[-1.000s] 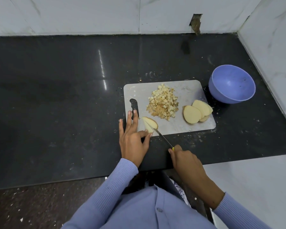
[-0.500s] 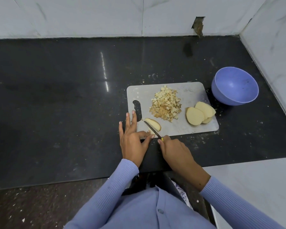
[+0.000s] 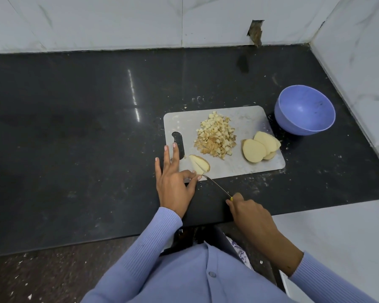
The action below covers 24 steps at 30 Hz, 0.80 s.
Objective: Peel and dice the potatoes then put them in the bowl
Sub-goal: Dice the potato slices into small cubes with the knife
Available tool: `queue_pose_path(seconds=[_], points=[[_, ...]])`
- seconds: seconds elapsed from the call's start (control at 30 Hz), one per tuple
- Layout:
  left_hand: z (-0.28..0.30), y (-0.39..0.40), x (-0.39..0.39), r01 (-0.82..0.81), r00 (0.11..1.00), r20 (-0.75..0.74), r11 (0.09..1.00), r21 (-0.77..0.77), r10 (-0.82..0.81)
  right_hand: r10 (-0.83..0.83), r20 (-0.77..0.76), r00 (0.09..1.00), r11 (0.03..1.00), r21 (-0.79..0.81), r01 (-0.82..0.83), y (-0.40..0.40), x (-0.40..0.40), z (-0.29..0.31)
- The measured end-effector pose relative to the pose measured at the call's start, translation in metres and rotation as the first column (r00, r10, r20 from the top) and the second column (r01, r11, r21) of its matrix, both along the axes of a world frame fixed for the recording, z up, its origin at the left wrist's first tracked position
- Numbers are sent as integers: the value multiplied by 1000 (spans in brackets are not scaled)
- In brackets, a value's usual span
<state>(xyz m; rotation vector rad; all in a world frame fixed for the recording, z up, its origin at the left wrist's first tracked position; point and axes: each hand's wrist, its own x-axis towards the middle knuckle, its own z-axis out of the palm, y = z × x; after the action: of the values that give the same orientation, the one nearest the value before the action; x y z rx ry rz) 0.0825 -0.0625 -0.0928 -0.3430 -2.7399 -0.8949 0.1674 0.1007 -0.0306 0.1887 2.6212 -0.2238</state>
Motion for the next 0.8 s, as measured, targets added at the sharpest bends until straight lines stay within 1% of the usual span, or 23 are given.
queue_pose_path(seconds=[0.07,0.13,0.2,0.27,0.3,0.4,0.5,0.57,0.6,0.7,0.8], points=[[1,0,0,19,1000,14,1000,16,-19,-8,3,1000,1000,-11,8,7,2,1],[2,-3,-3,62,997,50,997,46,-64,-26,-7,1000,997,-72,25,14,1,2],[6,-10,-10,133,983,114,987,89,-142,-61,-52,997,984,-168,52,22,1,1],[11,-19,-24,246,953,155,963,110,-261,-130,-99,987,965,-243,103,29,-2,-1],[14,-22,-33,325,927,166,941,99,-337,-165,-116,980,957,-260,130,32,-4,-1],[26,-23,-58,550,807,244,835,22,-537,-232,-149,961,939,-290,182,38,-8,-3],[33,-17,-75,662,716,318,749,-28,-622,-255,-149,955,931,-305,201,39,-9,-4],[36,-14,-81,683,700,329,728,-51,-634,-265,-136,955,927,-310,213,39,-9,-5],[36,-13,-82,677,707,327,734,-53,-628,-267,-131,955,925,-312,216,39,-9,-6],[29,-13,-73,604,759,293,797,15,-581,-270,-121,955,925,-309,222,39,-8,-8],[20,-13,-55,477,833,254,871,122,-492,-278,-120,953,920,-320,228,35,-8,-9]])
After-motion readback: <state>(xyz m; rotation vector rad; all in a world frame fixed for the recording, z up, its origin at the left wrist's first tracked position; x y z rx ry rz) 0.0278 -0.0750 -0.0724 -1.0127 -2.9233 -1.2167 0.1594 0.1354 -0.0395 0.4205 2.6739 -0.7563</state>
